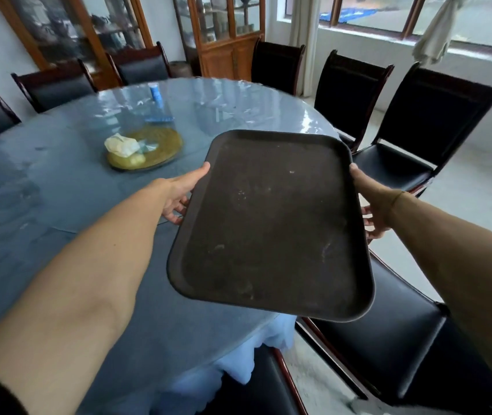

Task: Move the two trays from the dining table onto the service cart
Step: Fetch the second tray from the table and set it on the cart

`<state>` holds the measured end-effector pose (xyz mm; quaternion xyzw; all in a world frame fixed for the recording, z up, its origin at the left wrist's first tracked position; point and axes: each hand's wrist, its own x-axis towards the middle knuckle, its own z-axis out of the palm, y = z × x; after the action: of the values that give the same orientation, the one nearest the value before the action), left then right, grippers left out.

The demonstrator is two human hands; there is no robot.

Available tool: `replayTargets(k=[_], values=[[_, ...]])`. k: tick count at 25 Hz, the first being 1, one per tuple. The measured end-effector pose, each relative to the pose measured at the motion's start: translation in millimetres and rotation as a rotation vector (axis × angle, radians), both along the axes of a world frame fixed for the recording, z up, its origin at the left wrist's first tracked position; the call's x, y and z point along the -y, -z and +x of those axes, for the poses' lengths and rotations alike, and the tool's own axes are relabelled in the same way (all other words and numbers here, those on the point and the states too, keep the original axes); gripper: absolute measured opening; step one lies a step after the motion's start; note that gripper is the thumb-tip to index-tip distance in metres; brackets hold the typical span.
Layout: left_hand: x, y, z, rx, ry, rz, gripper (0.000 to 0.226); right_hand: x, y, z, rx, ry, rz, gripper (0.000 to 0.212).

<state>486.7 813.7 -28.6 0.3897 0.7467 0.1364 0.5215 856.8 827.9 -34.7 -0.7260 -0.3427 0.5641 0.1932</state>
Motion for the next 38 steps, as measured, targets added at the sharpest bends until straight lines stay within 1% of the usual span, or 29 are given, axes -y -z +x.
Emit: replayTargets(k=[2, 6, 11, 14, 19, 22, 23, 26, 27, 29, 32, 34, 36, 38], values=[[31.0, -19.1, -7.8, 0.028, -0.007, 0.008, 0.081, 31.0, -18.1, -5.0, -0.006, 0.002, 0.008, 0.105], [94.8, -41.9, -27.4, 0.069, -0.017, 0.033, 0.089, 93.6, -48.5, -17.7, 0.001, -0.005, 0.045, 0.106], [168.0, -57.5, -46.8, 0.132, 0.003, 0.028, 0.101, 170.5, -75.8, -33.6, 0.018, 0.014, 0.037, 0.116], [204.0, -61.0, -55.2, 0.144, 0.025, 0.038, 0.105, 210.1, -86.0, -40.9, 0.041, 0.044, 0.043, 0.115], [237.7, -68.6, -61.0, 0.187, 0.084, 0.049, 0.104, 269.6, -104.5, -37.4, 0.038, 0.063, 0.033, 0.103], [247.9, -80.8, -51.8, 0.197, 0.131, 0.059, 0.106, 297.9, -116.4, -27.0, 0.036, 0.124, 0.051, 0.087], [249.7, -84.9, -47.4, 0.199, 0.143, 0.064, 0.106, 305.3, -120.5, -23.1, 0.036, 0.144, 0.062, 0.085], [251.6, -98.8, -27.0, 0.187, 0.202, 0.085, 0.105, 326.4, -132.7, -3.6, 0.049, 0.186, 0.076, 0.097], [251.5, -104.1, -17.3, 0.178, 0.222, 0.095, 0.104, 334.9, -136.7, 4.2, 0.046, 0.195, 0.08, 0.098], [251.4, -114.1, 6.7, 0.166, 0.26, 0.119, 0.102, 353.3, -141.8, 23.9, 0.035, 0.224, 0.098, 0.095], [254.0, -126.7, 50.3, 0.156, 0.328, 0.144, 0.102, 384.2, -147.0, 58.6, 0.002, 0.3, 0.137, 0.084], [258.5, -132.3, 85.7, 0.154, 0.381, 0.151, 0.103, 407.5, -149.1, 89.5, -0.005, 0.368, 0.158, 0.086], [265.8, -136.8, 123.1, 0.167, 0.432, 0.163, 0.104, 435.5, -151.4, 121.6, 0.006, 0.412, 0.149, 0.096], [277.8, -140.2, 164.4, 0.179, 0.487, 0.177, 0.104, 468.5, -156.5, 153.6, -0.002, 0.462, 0.16, 0.088]])
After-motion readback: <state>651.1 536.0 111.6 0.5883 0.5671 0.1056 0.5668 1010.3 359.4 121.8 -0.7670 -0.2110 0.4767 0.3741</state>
